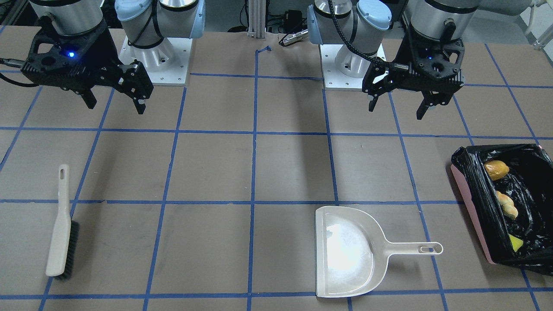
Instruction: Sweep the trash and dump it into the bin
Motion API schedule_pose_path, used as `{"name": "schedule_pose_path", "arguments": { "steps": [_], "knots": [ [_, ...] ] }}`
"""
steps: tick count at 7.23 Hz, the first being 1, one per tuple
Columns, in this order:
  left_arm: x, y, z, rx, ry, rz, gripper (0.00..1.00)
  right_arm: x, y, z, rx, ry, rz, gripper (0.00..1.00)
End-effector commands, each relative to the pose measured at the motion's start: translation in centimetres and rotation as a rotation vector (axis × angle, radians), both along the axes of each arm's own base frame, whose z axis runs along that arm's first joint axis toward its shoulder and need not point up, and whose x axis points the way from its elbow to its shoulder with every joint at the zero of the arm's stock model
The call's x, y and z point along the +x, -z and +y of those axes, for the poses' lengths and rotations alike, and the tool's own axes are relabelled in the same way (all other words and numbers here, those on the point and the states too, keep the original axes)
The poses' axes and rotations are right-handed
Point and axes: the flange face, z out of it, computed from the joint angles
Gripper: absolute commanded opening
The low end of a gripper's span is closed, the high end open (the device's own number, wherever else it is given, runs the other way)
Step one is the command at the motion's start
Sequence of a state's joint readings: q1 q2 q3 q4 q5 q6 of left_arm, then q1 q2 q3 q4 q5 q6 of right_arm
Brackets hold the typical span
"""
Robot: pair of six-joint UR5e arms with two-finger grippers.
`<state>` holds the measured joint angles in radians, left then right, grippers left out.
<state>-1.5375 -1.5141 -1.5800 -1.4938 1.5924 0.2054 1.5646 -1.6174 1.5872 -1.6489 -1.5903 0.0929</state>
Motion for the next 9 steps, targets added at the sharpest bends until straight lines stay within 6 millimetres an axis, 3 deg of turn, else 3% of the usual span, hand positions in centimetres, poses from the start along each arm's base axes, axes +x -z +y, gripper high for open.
{"name": "schedule_pose_path", "arguments": {
  "steps": [1,9],
  "knots": [
    [-1.2,-0.5,1.2,0.003,-0.096,0.016,1.0,-0.1,0.3,0.0,0.019,-0.007,0.001,1.0],
    [-1.2,0.9,1.2,0.062,-0.104,0.08,1.0,0.1,0.3,0.2,0.019,-0.01,-0.003,1.0]
  ]
}}
